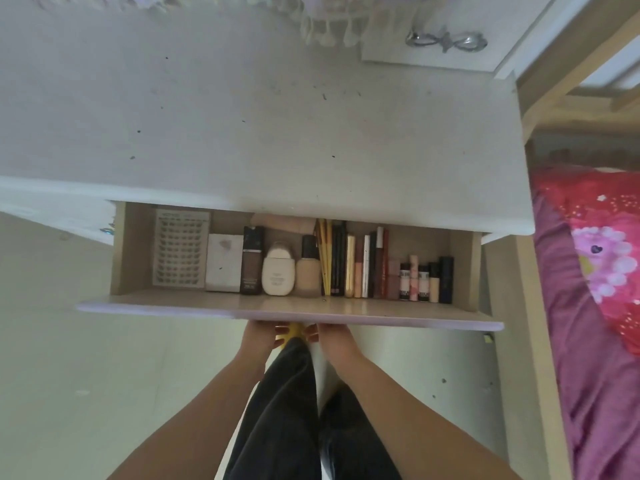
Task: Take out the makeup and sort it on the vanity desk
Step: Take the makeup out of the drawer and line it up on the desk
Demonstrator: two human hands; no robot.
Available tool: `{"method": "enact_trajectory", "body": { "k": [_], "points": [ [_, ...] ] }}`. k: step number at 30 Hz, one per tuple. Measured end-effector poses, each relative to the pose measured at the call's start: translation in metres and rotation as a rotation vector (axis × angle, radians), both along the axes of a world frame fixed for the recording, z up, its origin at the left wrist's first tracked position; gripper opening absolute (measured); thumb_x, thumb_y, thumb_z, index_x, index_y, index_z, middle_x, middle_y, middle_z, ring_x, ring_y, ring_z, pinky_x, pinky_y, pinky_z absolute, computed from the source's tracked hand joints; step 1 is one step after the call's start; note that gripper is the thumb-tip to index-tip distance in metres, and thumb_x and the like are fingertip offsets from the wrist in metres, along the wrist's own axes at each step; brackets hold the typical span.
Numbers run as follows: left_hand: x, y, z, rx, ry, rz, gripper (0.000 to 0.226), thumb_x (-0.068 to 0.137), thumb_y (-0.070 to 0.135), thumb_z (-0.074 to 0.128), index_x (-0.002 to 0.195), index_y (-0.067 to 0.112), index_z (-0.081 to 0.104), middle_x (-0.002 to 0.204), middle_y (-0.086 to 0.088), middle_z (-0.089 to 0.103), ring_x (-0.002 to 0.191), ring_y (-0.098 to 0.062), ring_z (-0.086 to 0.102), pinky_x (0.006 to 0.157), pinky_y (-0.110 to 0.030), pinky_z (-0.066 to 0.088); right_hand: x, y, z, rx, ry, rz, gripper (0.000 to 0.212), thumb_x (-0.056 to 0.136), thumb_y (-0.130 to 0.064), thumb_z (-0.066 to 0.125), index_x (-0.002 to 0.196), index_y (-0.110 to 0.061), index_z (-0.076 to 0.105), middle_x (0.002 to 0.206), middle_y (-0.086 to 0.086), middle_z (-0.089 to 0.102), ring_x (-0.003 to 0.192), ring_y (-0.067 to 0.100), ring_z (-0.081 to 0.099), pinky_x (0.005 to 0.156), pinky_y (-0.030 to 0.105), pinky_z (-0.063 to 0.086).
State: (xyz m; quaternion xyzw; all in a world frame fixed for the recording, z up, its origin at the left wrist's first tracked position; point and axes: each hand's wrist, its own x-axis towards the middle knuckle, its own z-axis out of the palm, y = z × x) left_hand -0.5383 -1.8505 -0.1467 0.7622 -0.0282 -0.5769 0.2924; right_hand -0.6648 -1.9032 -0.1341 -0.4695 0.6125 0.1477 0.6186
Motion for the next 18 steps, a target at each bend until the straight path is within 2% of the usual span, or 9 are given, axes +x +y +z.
{"method": "enact_trajectory", "body": {
  "k": [1, 3, 5, 6, 8, 10, 13, 16, 18],
  "points": [
    [-0.002, 0.000, 0.006, 0.017, 0.005, -0.063, 0.013, 0.098, 0.010, 0.042, 0.103, 0.009, 0.054, 0.117, -0.019, 0.060, 0.099, -0.029, 0.060, 0.084, -0.039, 0.052, -0.002, 0.000, 0.004, 0.012, -0.013, -0.013, 0.023, 0.099, -0.022, 0.044, 0.113, -0.009, 0.057, 0.104, 0.001, 0.061, 0.097, 0.016, 0.060, 0.089, 0.025, 0.041],
    [-0.009, 0.004, 0.022, 0.099, -0.009, -0.291, 0.030, 0.100, 0.025, 0.039, 0.126, 0.011, 0.042, 0.118, -0.014, 0.057, 0.095, -0.024, 0.060, 0.076, -0.032, 0.052, -0.012, 0.004, 0.018, 0.043, -0.071, -0.062, 0.025, 0.100, -0.031, 0.038, 0.110, -0.017, 0.057, 0.096, -0.004, 0.063, 0.087, 0.008, 0.061, 0.089, 0.025, 0.044],
    [-0.015, 0.011, 0.044, 0.146, -0.069, -0.741, 0.041, 0.100, 0.034, 0.037, 0.135, 0.014, 0.038, 0.120, -0.007, 0.056, 0.106, -0.023, 0.059, 0.085, -0.029, 0.048, -0.033, 0.004, 0.042, 0.042, -0.144, -0.017, 0.023, 0.100, -0.036, 0.037, 0.108, -0.025, 0.055, 0.095, -0.009, 0.064, 0.085, 0.003, 0.062, 0.085, 0.024, 0.048],
    [-0.016, 0.012, 0.056, 0.122, -0.055, -0.952, 0.035, 0.099, 0.035, 0.038, 0.125, 0.015, 0.050, 0.115, -0.003, 0.060, 0.109, -0.022, 0.059, 0.088, -0.026, 0.046, -0.047, 0.001, 0.053, 0.043, -0.176, 0.033, 0.022, 0.100, -0.036, 0.037, 0.109, -0.027, 0.055, 0.094, -0.013, 0.065, 0.084, 0.002, 0.063, 0.079, 0.021, 0.049],
    [-0.019, 0.000, 0.087, 0.037, 0.070, -1.152, 0.027, 0.098, 0.035, 0.040, 0.095, 0.020, 0.063, 0.091, 0.005, 0.067, 0.093, -0.014, 0.065, 0.076, -0.017, 0.047, -0.077, -0.014, 0.079, 0.034, -0.232, 0.099, 0.022, 0.100, -0.033, 0.040, 0.104, -0.029, 0.061, 0.090, -0.014, 0.068, 0.082, 0.001, 0.066, 0.069, 0.015, 0.050],
    [-0.024, -0.030, 0.114, -0.122, 0.120, -1.187, 0.025, 0.098, 0.035, 0.041, 0.085, 0.028, 0.062, 0.080, 0.010, 0.066, 0.077, -0.003, 0.064, 0.070, -0.016, 0.047, -0.101, -0.038, 0.097, -0.017, -0.255, 0.033, 0.024, 0.099, -0.025, 0.042, 0.097, -0.029, 0.065, 0.088, -0.011, 0.071, 0.079, 0.000, 0.067, 0.063, 0.012, 0.050],
    [-0.042, -0.092, 0.121, -0.359, -0.047, -1.137, 0.023, 0.098, 0.032, 0.040, 0.085, 0.031, 0.059, 0.078, 0.011, 0.061, 0.072, -0.002, 0.058, 0.068, -0.019, 0.048, -0.118, -0.078, 0.095, -0.225, -0.172, -0.164, 0.027, 0.099, -0.014, 0.041, 0.092, -0.022, 0.065, 0.091, -0.003, 0.070, 0.071, 0.007, 0.066, 0.059, 0.016, 0.050],
    [-0.070, -0.137, 0.097, -0.438, -0.210, -1.079, 0.024, 0.099, 0.025, 0.037, 0.112, 0.020, 0.057, 0.087, 0.003, 0.062, 0.064, -0.010, 0.055, 0.055, -0.020, 0.043, -0.125, -0.106, 0.071, -0.513, 0.119, -0.027, 0.024, 0.099, -0.016, 0.039, 0.103, -0.018, 0.063, 0.099, -0.004, 0.060, 0.074, 0.009, 0.054, 0.056, 0.013, 0.036],
    [-0.086, -0.152, 0.077, -0.447, -0.317, -1.154, 0.033, 0.099, 0.022, 0.036, 0.129, 0.015, 0.048, 0.104, -0.010, 0.064, 0.080, -0.025, 0.062, 0.062, -0.024, 0.047, -0.129, -0.115, 0.057, -0.638, 0.224, 0.124, 0.027, 0.099, -0.018, 0.037, 0.111, -0.017, 0.062, 0.100, 0.002, 0.062, 0.075, 0.014, 0.052, 0.054, 0.015, 0.035]
  ]
}}
